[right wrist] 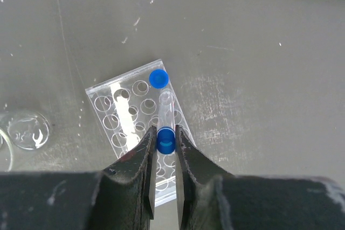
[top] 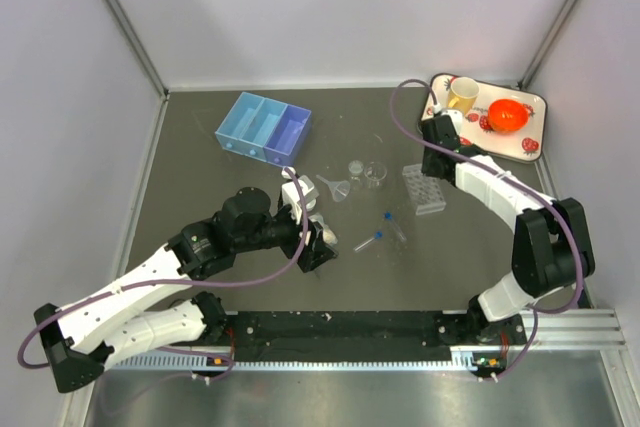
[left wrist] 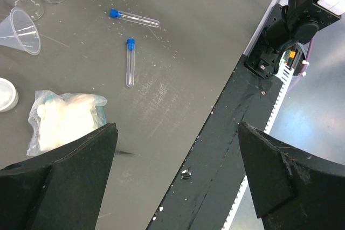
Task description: Organize the chemistry lab equipment
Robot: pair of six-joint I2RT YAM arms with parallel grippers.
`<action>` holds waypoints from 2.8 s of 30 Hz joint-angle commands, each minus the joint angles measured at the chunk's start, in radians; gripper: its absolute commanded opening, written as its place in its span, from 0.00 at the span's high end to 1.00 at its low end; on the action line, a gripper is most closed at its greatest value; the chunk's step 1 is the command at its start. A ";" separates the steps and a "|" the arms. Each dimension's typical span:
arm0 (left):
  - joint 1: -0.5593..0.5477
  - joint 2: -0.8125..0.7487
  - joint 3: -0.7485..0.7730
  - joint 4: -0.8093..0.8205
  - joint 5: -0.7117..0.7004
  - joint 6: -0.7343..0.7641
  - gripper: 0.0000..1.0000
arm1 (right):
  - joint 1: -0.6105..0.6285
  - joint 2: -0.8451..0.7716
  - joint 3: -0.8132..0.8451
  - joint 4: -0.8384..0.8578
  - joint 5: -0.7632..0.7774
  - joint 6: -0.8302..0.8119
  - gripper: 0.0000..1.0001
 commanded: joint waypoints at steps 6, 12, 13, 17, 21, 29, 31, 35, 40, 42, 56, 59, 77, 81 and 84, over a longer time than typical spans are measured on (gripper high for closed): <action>0.005 0.013 0.052 0.028 0.001 0.008 0.01 | -0.005 0.059 0.157 -0.084 -0.054 -0.008 0.96; 0.005 0.019 0.058 0.026 0.010 0.000 0.01 | -0.028 0.118 0.220 -0.148 -0.132 -0.027 0.96; 0.005 0.019 0.059 0.026 0.010 -0.002 0.01 | -0.036 0.133 0.232 -0.154 -0.152 -0.031 0.96; 0.005 0.020 0.061 0.028 0.011 -0.005 0.01 | -0.044 0.174 0.263 -0.186 -0.177 -0.046 0.96; 0.003 0.020 0.062 0.029 0.014 -0.008 0.01 | -0.045 0.197 0.286 -0.214 -0.195 -0.054 0.96; 0.004 0.019 0.062 0.032 0.021 -0.008 0.01 | -0.045 0.211 0.317 -0.261 -0.209 -0.069 0.96; 0.005 0.014 0.061 0.035 0.022 -0.006 0.01 | -0.045 0.210 0.321 -0.268 -0.207 -0.072 0.96; 0.005 0.013 0.058 0.037 0.025 -0.008 0.01 | -0.045 0.217 0.326 -0.274 -0.214 -0.072 0.86; 0.005 0.008 0.053 0.037 0.025 -0.009 0.01 | -0.045 0.225 0.326 -0.274 -0.218 -0.069 0.70; 0.004 0.008 0.052 0.038 0.025 -0.011 0.01 | -0.045 0.225 0.326 -0.274 -0.217 -0.069 0.68; 0.005 0.019 0.067 0.014 -0.008 -0.008 0.01 | -0.018 0.056 0.285 -0.298 -0.178 -0.061 0.61; 0.005 0.033 0.070 0.012 -0.024 -0.009 0.01 | 0.016 -0.034 0.251 -0.323 -0.143 -0.063 0.58; -0.017 0.577 0.137 0.147 -0.067 -0.009 0.18 | 0.223 -0.617 0.028 -0.435 -0.223 0.000 0.54; -0.025 0.701 0.196 0.179 -0.093 0.008 0.24 | 0.228 -0.666 0.021 -0.466 -0.250 -0.006 0.53; -0.028 0.787 0.249 0.173 -0.102 0.032 0.30 | 0.228 -0.686 0.024 -0.490 -0.253 -0.015 0.53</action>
